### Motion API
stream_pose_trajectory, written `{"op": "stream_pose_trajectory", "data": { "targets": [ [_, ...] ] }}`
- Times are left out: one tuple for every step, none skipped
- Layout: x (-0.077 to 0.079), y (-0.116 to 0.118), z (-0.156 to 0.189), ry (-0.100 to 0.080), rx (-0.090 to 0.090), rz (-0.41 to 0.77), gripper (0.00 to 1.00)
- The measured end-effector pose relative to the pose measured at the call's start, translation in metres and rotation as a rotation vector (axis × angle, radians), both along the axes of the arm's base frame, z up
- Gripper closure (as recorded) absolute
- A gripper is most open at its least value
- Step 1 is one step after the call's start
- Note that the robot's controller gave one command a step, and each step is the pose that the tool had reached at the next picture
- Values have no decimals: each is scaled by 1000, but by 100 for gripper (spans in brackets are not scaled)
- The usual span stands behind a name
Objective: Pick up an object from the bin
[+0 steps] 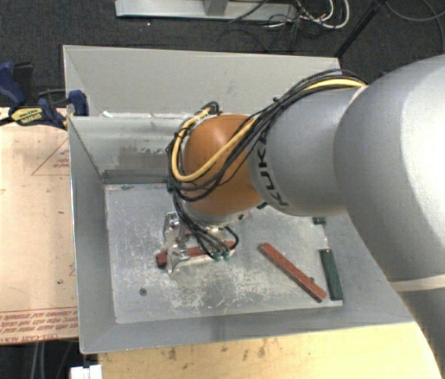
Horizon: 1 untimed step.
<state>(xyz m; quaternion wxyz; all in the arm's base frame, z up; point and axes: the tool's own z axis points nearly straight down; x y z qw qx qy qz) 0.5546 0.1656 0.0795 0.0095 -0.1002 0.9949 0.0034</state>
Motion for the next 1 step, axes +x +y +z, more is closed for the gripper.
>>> {"op": "stream_pose_trajectory", "data": {
  "targets": [
    [-6, 3, 141, 16, -6, -47, 100]
  ]
}}
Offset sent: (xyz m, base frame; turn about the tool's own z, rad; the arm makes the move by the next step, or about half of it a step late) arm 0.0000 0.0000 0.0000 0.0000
